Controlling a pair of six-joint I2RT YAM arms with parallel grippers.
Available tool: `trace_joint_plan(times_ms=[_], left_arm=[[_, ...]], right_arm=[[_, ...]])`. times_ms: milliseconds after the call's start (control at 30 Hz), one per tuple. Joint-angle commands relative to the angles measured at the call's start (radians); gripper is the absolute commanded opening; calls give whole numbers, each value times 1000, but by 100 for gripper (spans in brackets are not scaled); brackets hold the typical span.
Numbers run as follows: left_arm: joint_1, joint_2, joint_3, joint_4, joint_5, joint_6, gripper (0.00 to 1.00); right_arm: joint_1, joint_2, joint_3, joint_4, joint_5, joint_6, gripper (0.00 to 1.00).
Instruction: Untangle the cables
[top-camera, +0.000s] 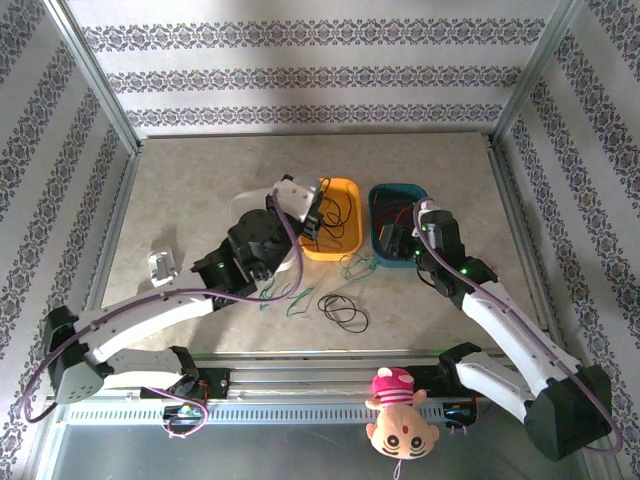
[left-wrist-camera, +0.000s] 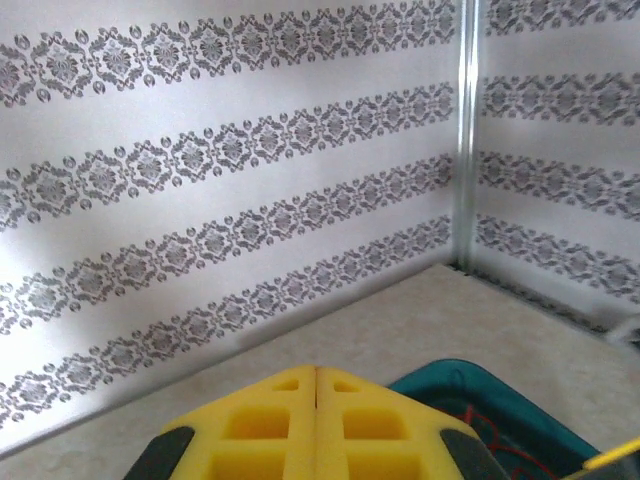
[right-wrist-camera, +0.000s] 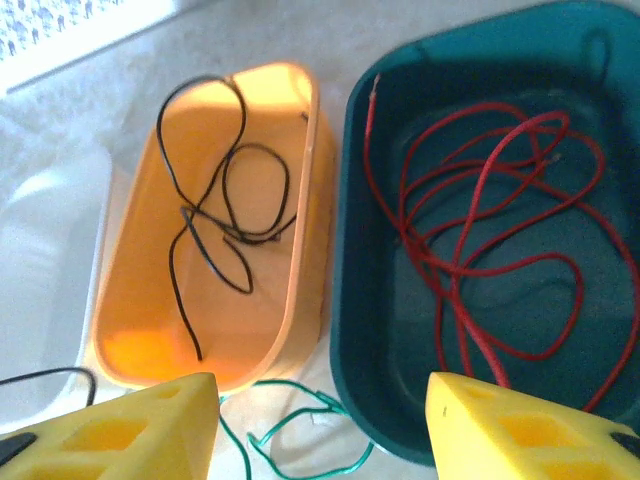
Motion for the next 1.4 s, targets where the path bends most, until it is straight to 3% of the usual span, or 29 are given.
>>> trace_joint_plan(times_ms=[0, 200, 367, 567, 667, 700, 767, 1033, 1200, 1367], left_arm=[[65, 91, 45, 109, -52, 76, 0], [228, 285, 149, 52, 78, -68, 0], [252, 461, 192, -92, 88, -166, 0], [250, 609, 193, -135, 247, -329, 3], [234, 611, 199, -149, 242, -318, 51], [226, 596, 197, -147, 232, -302, 61], [211, 554, 189, -145, 216, -269, 70], [95, 302, -18, -48, 40, -182, 79], [85, 133, -199, -57, -226, -413, 79], [85, 44, -295, -108, -422, -548, 79]], right_arm=[[-14, -21, -16, 17, 32, -2, 57], [-19, -36, -21, -8, -9, -9, 57], [-20, -49, -26, -27, -20, -25, 57], [-19, -31, -14, -29, -72, -44, 57], [-16, -8, -2, -38, -123, -59, 57], [-13, -2, -2, -42, -139, -62, 57], [-4, 11, -6, -42, -162, -71, 57], [97, 99, 3, -96, -223, -158, 57], [261, 242, 26, -205, -259, -232, 57], [413, 448, 91, -297, -229, -274, 57]])
